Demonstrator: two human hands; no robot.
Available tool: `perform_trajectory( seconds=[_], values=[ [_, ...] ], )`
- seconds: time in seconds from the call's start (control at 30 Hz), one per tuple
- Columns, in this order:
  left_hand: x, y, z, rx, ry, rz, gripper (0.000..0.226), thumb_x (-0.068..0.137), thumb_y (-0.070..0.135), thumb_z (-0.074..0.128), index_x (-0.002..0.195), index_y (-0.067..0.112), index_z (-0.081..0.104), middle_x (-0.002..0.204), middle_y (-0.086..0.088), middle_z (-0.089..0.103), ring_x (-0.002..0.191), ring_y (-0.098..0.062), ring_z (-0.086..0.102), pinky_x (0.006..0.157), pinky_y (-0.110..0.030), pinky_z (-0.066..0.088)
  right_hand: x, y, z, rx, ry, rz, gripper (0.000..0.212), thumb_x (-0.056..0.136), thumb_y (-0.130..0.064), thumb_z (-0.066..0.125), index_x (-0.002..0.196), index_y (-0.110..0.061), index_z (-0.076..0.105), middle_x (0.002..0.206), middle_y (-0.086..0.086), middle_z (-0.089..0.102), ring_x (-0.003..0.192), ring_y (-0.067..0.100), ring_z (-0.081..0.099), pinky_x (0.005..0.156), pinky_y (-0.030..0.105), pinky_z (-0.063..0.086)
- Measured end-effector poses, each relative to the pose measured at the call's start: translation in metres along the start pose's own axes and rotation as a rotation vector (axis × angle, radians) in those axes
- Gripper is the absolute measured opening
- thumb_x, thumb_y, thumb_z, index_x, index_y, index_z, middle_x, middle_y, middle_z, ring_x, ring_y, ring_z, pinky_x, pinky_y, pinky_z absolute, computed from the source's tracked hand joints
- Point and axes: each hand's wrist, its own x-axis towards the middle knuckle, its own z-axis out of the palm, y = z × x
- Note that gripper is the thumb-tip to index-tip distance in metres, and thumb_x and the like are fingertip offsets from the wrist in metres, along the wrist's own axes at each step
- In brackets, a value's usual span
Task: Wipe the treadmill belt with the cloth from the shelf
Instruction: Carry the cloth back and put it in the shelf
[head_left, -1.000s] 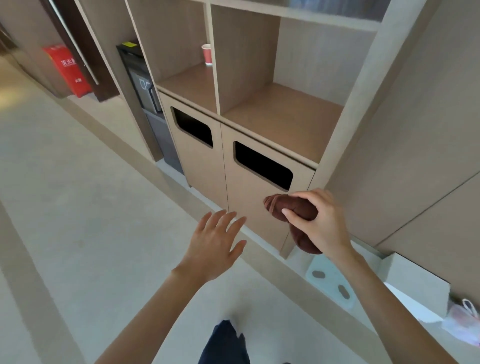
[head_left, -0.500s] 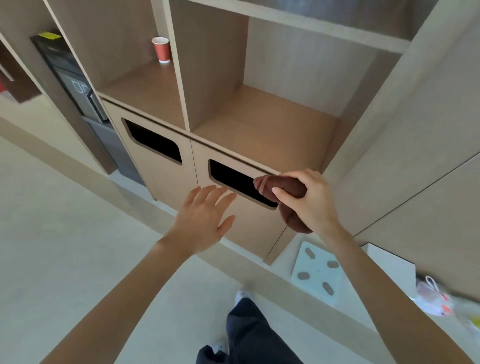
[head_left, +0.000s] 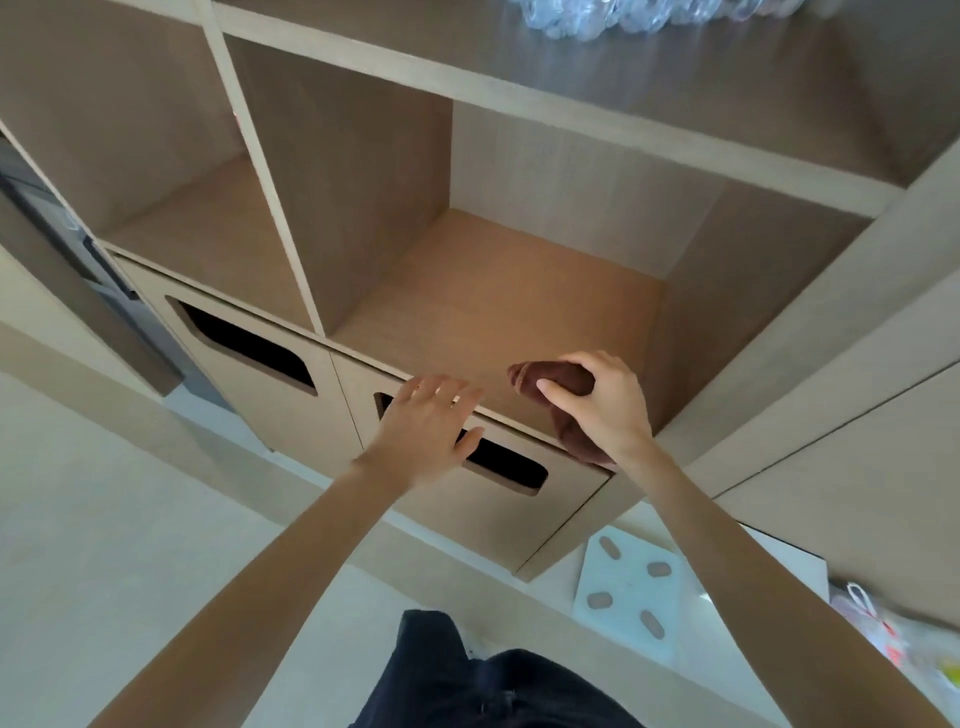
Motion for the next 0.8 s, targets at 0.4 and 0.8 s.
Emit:
perform_trajectory(
  seconds=[0.4,0.8],
  values=[
    [0.072,-0.045,0.045,-0.016,-0.251,0.153,0.048,0.099,0.042,0.035,0.143,0.022,0.033,0.145,-0.002,0.039,0.134,-0.023,0.033,0.111,-0.039,0.024,0.053,0.016,0.081,0.057,0.085,0.614,0.045,0.087,-0.049,0.060,0.120,-0.019,0.059,0.118,0.007,0.059,0.121,0.033,0.043,0.099,0.051,0.037],
    [0.099,-0.069,0.064,-0.121,-0.223,0.276,0.069,0.090,0.056,0.013,0.144,0.019,0.035,0.141,-0.002,0.043,0.132,-0.023,0.036,0.109,-0.037,0.027,0.008,0.035,0.038,0.202,-0.094,0.518,0.036,0.092,-0.006,0.059,0.122,-0.025,0.060,0.120,0.008,0.060,0.110,0.019,0.059,0.096,0.025,0.043]
  ],
)
